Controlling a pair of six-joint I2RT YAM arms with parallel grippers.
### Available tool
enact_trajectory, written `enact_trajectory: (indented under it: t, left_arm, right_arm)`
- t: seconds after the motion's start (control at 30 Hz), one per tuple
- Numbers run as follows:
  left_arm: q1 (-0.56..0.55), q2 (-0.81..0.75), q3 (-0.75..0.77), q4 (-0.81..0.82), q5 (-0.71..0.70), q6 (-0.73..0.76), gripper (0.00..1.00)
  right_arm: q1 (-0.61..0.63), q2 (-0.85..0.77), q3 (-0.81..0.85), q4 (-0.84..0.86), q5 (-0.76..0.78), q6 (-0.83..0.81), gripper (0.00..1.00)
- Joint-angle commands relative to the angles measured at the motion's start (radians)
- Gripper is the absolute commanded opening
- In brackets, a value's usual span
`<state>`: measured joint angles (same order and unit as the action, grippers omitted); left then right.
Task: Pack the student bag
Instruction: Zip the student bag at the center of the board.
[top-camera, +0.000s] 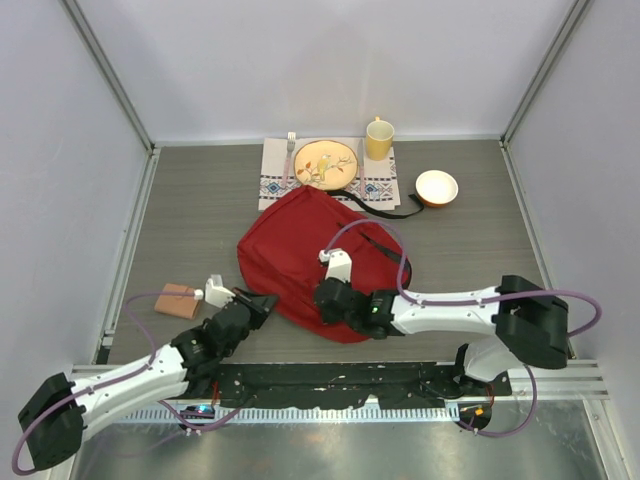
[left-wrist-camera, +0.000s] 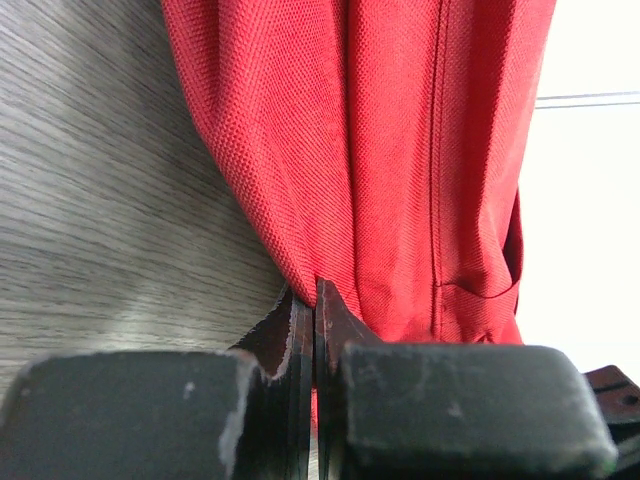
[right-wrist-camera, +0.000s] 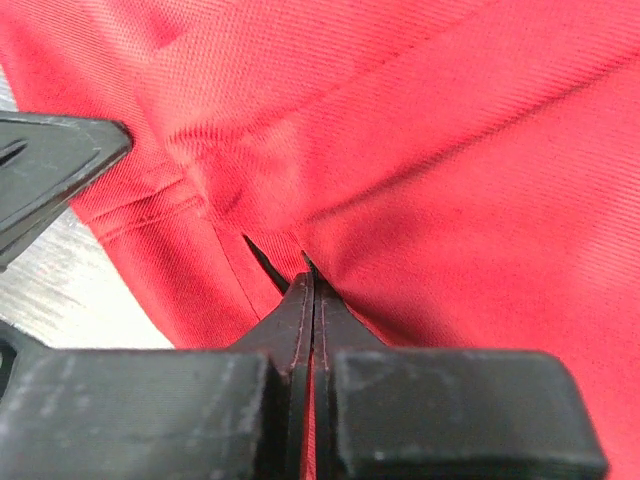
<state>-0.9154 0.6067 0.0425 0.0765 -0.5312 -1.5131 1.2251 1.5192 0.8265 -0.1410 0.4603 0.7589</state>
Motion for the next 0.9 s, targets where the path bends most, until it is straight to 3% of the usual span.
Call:
enact_trajectory:
  t: [0.0, 0.43, 0.8, 0.83, 0.87]
  left_arm:
    - [0.003, -0.022, 0.025, -0.078, -0.047, 0.048, 0.00]
    - [0.026, 0.110, 0.047, -0.081, -0.015, 0.088, 0.00]
    - [0.067, 0.044, 0.023, -0.107, 0.016, 0.131, 0.00]
    - [0.067, 0.038, 0.039, -0.109, 0.034, 0.155, 0.01]
    - [0.067, 0.028, 0.048, -0.112, 0.045, 0.209, 0.12]
  right_arm:
    - [0.005, -0.146, -0.079, 0.092, 0.008, -0.038, 0.01]
    - [0.005, -0.399, -0.283, 0.109, 0.061, 0.111, 0.01]
    - [0.005, -0.554, -0.359, 0.113, 0.094, 0.131, 0.01]
    - [0.005, -0.553, -0.356, 0.113, 0.089, 0.126, 0.01]
    - [0.005, -0.550, -0.345, 0.112, 0.084, 0.119, 0.01]
